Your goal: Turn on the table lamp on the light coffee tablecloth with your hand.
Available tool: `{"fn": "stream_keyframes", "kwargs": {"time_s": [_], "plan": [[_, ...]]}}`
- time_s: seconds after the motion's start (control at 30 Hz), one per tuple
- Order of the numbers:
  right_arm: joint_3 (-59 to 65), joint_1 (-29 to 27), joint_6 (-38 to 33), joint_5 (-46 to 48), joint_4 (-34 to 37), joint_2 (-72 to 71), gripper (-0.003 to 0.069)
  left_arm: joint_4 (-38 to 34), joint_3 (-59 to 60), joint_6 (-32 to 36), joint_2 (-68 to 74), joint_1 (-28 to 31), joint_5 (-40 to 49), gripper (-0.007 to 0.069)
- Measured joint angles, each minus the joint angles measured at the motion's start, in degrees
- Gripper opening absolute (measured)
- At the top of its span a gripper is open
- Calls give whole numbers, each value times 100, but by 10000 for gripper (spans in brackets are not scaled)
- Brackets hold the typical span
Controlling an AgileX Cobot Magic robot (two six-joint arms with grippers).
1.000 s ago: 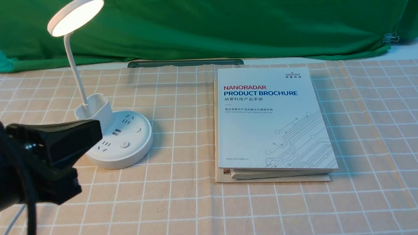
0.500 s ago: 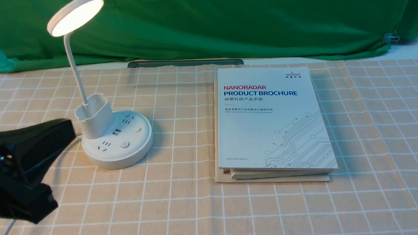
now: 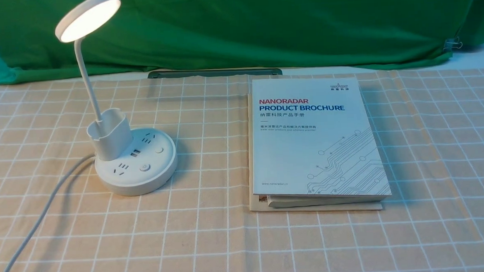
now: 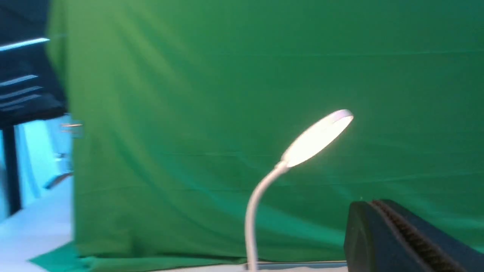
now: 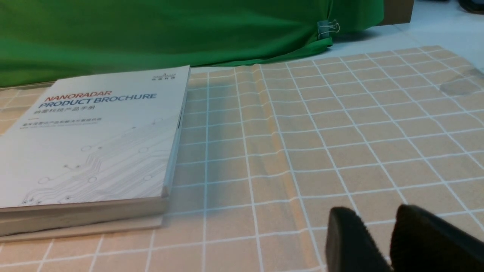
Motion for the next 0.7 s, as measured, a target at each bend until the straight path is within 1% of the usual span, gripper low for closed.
{"fn": "stream_keyframes", "kwargs": {"time_s": [0.1, 0.23, 0.3, 0.43, 0.47, 0.53, 0.7], "plan": [[0, 0, 0, 0, 0, 0, 240, 217, 245, -2, -167, 188, 1, 1], [0, 0, 0, 0, 0, 0, 240, 314, 708, -13, -311, 251, 161, 1], [0, 0, 0, 0, 0, 0, 240, 275, 791, -13, -376, 251, 425, 1], [0, 0, 0, -4, 0, 0, 240, 49, 801, -18, -411, 256, 1641, 1], [0, 0, 0, -4, 0, 0, 240, 36, 801, -18, -411, 256, 1701, 1], [0, 0, 0, -4, 0, 0, 240, 15, 808, 22, -411, 256, 2144, 1], [0, 0, 0, -6, 0, 0, 240, -29, 808, 48, -413, 256, 2263, 1]]}}
